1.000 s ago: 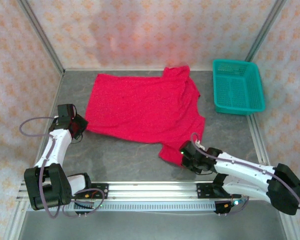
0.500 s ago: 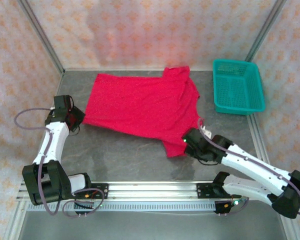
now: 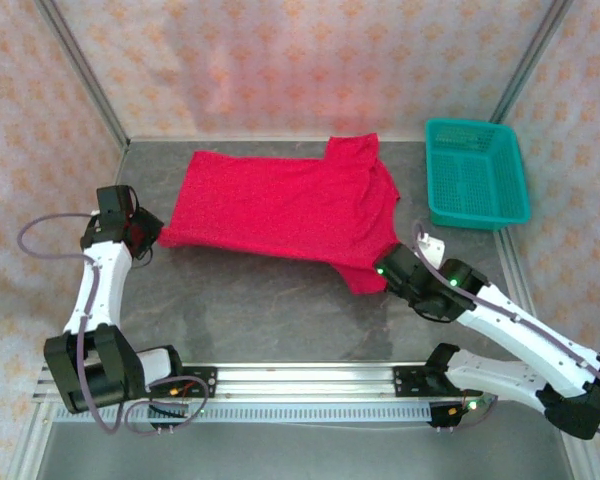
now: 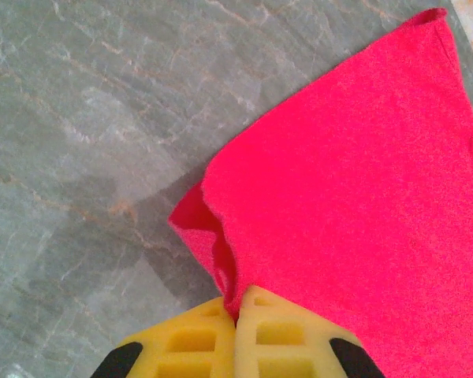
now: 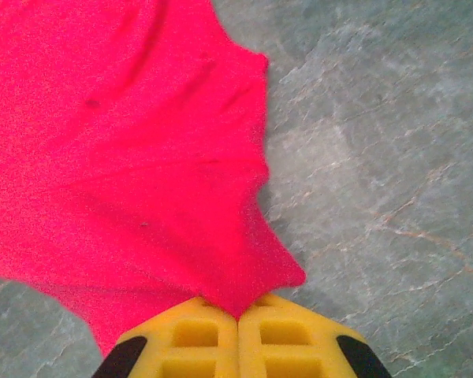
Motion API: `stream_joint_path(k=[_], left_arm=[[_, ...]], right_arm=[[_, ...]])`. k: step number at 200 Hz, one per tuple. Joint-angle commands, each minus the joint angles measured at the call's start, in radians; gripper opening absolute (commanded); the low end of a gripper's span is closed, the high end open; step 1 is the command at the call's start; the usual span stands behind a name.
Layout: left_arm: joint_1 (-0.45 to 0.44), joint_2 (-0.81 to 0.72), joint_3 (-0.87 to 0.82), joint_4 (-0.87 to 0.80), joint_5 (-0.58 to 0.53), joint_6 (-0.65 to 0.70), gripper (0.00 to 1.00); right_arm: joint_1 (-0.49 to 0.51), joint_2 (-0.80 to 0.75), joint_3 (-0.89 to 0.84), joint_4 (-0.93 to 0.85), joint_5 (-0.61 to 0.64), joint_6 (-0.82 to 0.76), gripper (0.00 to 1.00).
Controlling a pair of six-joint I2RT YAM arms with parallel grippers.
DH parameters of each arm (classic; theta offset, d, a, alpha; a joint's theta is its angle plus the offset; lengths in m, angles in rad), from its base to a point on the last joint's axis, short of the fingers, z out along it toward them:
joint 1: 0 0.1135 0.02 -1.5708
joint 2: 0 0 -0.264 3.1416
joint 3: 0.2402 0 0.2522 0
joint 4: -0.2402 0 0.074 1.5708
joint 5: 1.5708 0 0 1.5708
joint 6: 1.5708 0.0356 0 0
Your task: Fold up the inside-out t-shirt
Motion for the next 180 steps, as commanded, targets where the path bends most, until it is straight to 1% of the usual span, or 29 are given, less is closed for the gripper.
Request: stream_joint_path(k=[1,23,39,52,64,81,112,125,155,180], left_arm=[[-0.012,-0.104,-0.069,-0.037,0.022,0.005,0.0],[-0.044,-0.238,-0.124,-0.101,-0.015,0.02,0.0],[-0.063,-0.309,-0.123,-0.153,-0.06,0.03,0.0],[-0.071,-0.33,-0.101,-0.174,-0.086,0.039,0.0],[-0.073,-0.316,-0.07,-0.174,-0.107,0.048,0.0],[-0.074,-0.241,-0.016,-0.158,-0.112,0.058,0.0],[-0.08,-0.043,0.06,-0.082,-0.107,0.059,0.0],[-0.084,0.042,0.092,-0.052,-0.106,0.054,0.0],[-0.103,0.22,0.182,-0.028,-0.109,0.059,0.0],[-0.115,0.344,0.241,-0.029,-0.106,0.072,0.0]], right_arm=[[-0.008,-0.035,-0.015,0.02,-0.048,-0.013,0.0],[-0.007,-0.051,0.035,-0.017,-0.032,-0.015,0.0],[-0.007,-0.047,0.077,-0.025,-0.004,-0.034,0.0],[-0.008,-0.023,0.114,-0.013,0.022,-0.063,0.0],[-0.022,0.021,0.149,0.007,0.046,-0.102,0.0],[-0.094,0.109,0.202,0.049,0.035,-0.182,0.0],[-0.283,0.263,0.272,0.207,-0.058,-0.331,0.0],[-0.34,0.365,0.321,0.253,-0.093,-0.375,0.0],[-0.42,0.583,0.439,0.298,-0.15,-0.431,0.0],[-0.451,0.72,0.506,0.322,-0.188,-0.447,0.0]])
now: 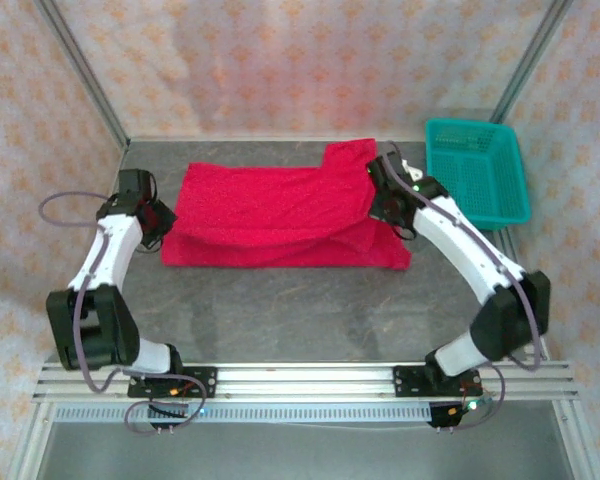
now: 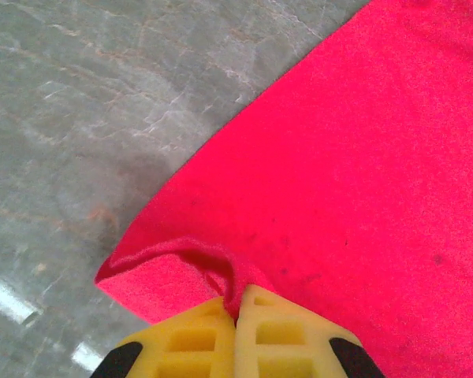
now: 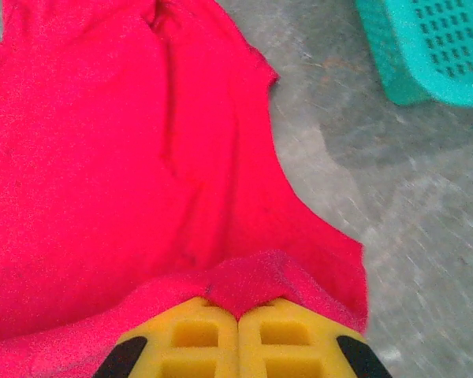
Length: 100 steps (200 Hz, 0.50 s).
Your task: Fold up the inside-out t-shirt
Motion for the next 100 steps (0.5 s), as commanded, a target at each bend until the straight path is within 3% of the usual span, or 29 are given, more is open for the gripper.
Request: stream_joint_path(k=[1,53,100], left_arm=[[-0.014,0.079,0.064,0.03,-0.03,0.028,0.0],[-0.032,0.213,0.148,0.004,-0.046,0.048,0.0],[-0.035,0.056,0.066,-0.057,-0.101,0.066,0.0]], right_arm=[[-0.027,0.096,0.065,0.038,-0.045,-0.06,0.0],[-0.047,0.201,0.107,0.039,-0.081,-0.055,0.0],[-0.046,-0.017,-0.118,0.038,-0.132,-0.042,0.0]])
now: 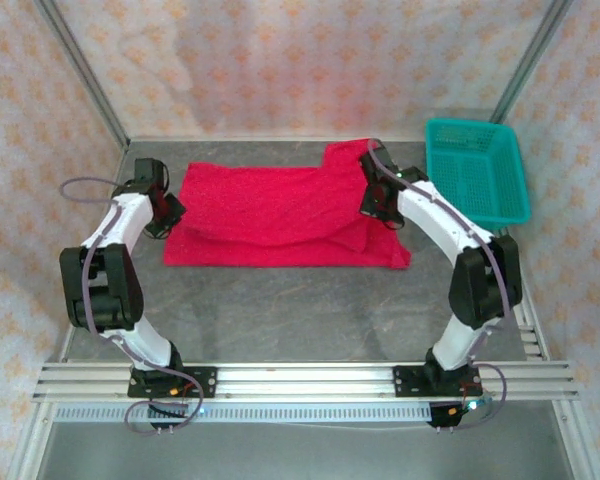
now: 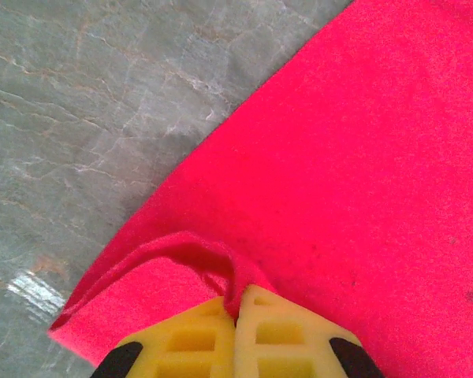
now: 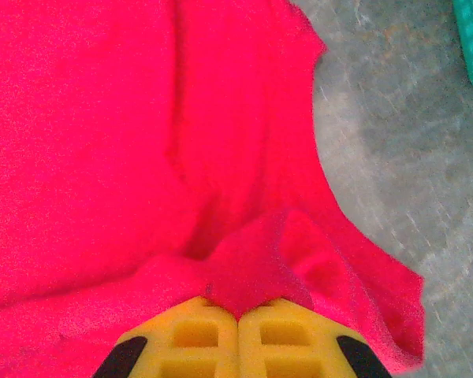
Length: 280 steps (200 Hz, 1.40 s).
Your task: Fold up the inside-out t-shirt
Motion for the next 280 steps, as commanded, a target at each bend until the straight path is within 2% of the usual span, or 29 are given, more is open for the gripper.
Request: stream_joint_path(k=[1,40,58,71,88,117,142,174,225,280], left_arm=[[-0.005,-0.128,-0.039,-0.071,-0.08,0.036,0.0],[-0.005,-0.393,-0.209,-0.207,-0.142,0.055,0.0],[-0.005,-0.504,-0.284,-0.255,-0.127,0.035,0.0],[-0.005,-0.563,-0.341,-0.261,-0.087,0.022,0.0],[-0.005,-0.6,-0.389,-0.271,-0.089,0.02,0.0],[-0.005,-0.574,-0.369,-0.255,-0.102,0.017,0.0],[-0.005,-0.462,-0.29,-0.185,-0.112,0.01,0.0],[-0.005,-0.252,-0.161,-0.115,-0.135,0.019,0.0],[-0.008,0.052,0.036,-0.093,-0.111,0.043,0.0],[-0.011,0.19,0.174,-0.13,-0.124,0.089,0.0]], right_arm=[[-0.002,-0.164,-0.133,-0.023,-0.034,0.007,0.0],[0.044,-0.527,-0.477,-0.045,-0.135,0.135,0.0],[0.08,-0.674,-0.59,-0.068,-0.187,0.204,0.0],[0.098,-0.733,-0.633,-0.087,-0.21,0.229,0.0],[0.105,-0.747,-0.637,-0.115,-0.213,0.225,0.0],[0.098,-0.683,-0.547,-0.133,-0.115,0.162,0.0],[0.032,-0.546,-0.437,-0.103,-0.055,0.086,0.0],[-0.043,-0.347,-0.304,-0.02,-0.03,0.016,0.0],[-0.071,-0.062,-0.091,-0.015,-0.011,-0.036,0.0],[-0.098,0.069,0.01,-0.009,0.0,-0.036,0.0]])
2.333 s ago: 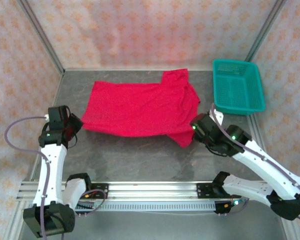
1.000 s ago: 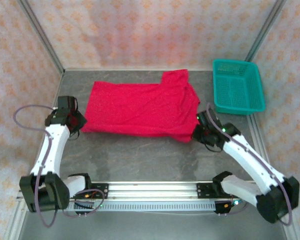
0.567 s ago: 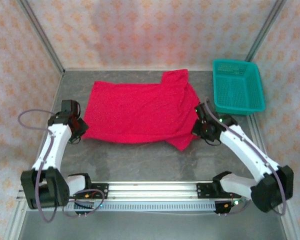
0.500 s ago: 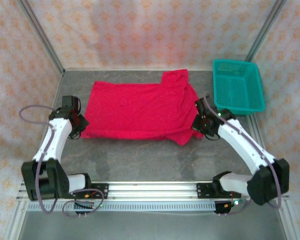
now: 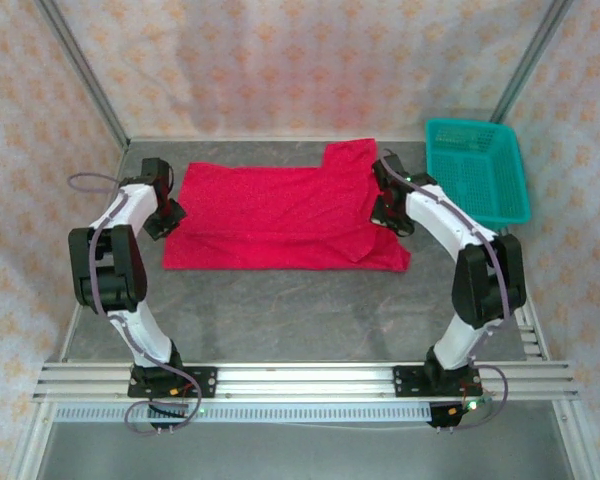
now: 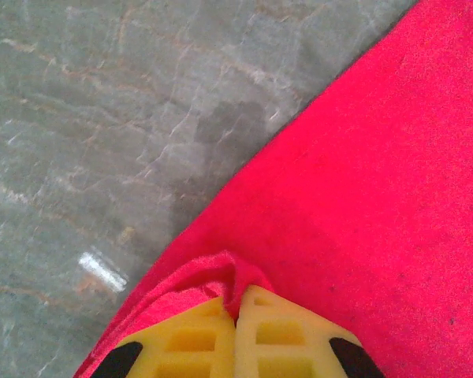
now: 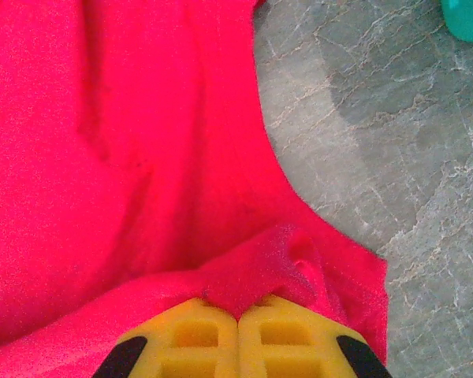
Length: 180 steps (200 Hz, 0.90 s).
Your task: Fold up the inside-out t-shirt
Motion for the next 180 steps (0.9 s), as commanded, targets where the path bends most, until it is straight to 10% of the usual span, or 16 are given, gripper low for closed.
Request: stream_joint_path(k=[1,108,117,142,180], left_arm=[[-0.007,0.018,0.063,-0.025,-0.034,0.04,0.0],[-0.01,0.159,0.166,-0.06,-0.056,0.07,0.0],[-0.01,0.158,0.182,-0.066,-0.05,0.072,0.12],[-0.017,0.121,0.232,-0.1,-0.045,0.077,0.51],[-0.151,-0.125,0.173,-0.094,-0.2,0.075,0.54]], right_arm=[[-0.02,0.034,0.055,-0.001,0.046,-0.017,0.0],[-0.038,0.352,0.394,-0.1,0.005,-0.048,0.0],[-0.044,0.378,0.439,-0.125,0.005,-0.048,0.0],[-0.047,0.379,0.535,-0.198,0.011,-0.065,0.35],[-0.042,0.184,0.364,-0.147,-0.046,-0.055,0.51]])
